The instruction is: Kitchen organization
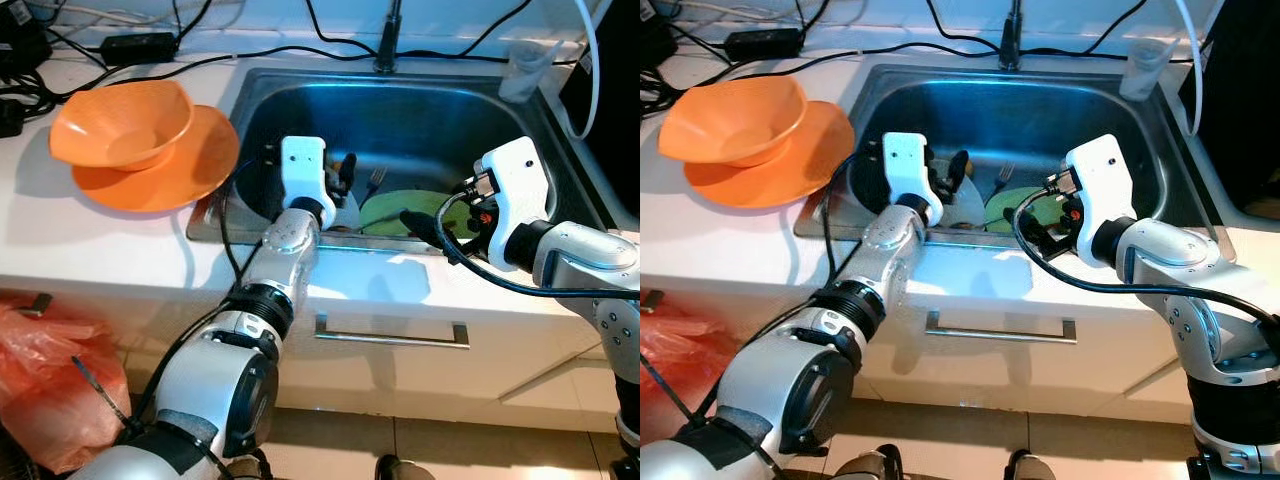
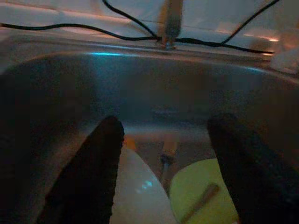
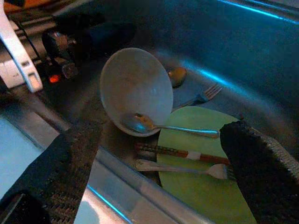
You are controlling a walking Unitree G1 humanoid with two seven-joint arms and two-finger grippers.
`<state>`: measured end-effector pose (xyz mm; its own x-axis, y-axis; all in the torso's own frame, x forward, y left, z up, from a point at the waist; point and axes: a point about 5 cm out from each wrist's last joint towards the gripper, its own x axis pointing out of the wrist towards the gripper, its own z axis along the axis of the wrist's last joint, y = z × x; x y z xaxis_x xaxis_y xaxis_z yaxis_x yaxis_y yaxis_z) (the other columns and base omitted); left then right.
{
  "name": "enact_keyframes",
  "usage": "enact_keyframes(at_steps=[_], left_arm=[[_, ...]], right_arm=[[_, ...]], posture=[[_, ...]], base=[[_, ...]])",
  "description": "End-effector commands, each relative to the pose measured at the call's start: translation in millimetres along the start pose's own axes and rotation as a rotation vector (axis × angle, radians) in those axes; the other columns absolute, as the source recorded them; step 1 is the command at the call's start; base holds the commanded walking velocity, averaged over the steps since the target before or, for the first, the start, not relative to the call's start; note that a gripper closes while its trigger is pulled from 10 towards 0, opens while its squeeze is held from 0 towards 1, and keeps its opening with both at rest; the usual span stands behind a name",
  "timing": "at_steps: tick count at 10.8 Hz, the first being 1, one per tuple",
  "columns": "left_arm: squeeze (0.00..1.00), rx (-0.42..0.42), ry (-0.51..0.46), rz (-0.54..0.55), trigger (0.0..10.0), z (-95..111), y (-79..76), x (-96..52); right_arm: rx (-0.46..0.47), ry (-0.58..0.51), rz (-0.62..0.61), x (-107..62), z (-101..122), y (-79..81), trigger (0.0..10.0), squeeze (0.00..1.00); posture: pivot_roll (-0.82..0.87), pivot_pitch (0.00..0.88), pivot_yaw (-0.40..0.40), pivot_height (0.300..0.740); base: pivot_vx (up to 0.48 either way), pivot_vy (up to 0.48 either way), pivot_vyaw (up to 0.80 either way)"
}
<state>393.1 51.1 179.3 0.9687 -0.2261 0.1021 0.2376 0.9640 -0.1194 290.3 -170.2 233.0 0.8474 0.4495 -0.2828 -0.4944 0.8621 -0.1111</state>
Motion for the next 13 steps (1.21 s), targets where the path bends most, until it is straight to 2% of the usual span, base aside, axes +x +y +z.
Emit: enact_keyframes(at_steps=[1, 3, 4, 7, 9, 13], left_arm=[[1.0, 0.026, -0.014, 0.036, 10.0, 5, 4.8, 1.3], [1.0, 0.06, -0.084, 0.117, 10.0, 20, 17.4, 2.6], [1.0, 0.129, -0.167, 0.168, 10.0, 33, 29.3, -0.4], [1.0, 0.212, -0.211, 0.229, 10.0, 40, 44.2, -5.1], [1.0, 0.299, -0.257, 0.287, 10.0, 52, 60.2, -11.4], [1.0, 0.427, -0.309, 0.289, 10.0, 66, 65.3, -19.1]], right_arm=[[-0.019, -0.006, -0.001, -2.4, 2, -0.9, 10.0, 0.0], [-0.021, -0.007, 0.002, -0.5, 2, -2.2, 10.0, 0.0], [-0.021, -0.015, 0.008, 3.1, 3, -3.2, 10.0, 0.0], [-0.019, -0.032, 0.024, 9.6, 4, -1.9, 10.0, 0.0], [-0.02, -0.053, 0.064, 17.4, 7, 2.8, 10.0, 0.0], [-0.018, -0.075, 0.091, 25.9, 8, 6.5, 10.0, 0.0]], posture=[[-0.24, 0.154, 0.032, 0.74], [-0.23, 0.142, 0.028, 0.74], [-0.2, 0.125, 0.021, 0.74], [-0.15, 0.104, 0.009, 0.74], [-0.11, 0.086, -0.004, 0.74], [-0.07, 0.076, -0.01, 0.74]], base=[[0.0, 0.0, 0.0], [0.0, 0.0, 0.0], [0.0, 0.0, 0.0], [0.0, 0.0, 0.0], [0.0, 0.0, 0.0], [0.0, 0.0, 0.0]])
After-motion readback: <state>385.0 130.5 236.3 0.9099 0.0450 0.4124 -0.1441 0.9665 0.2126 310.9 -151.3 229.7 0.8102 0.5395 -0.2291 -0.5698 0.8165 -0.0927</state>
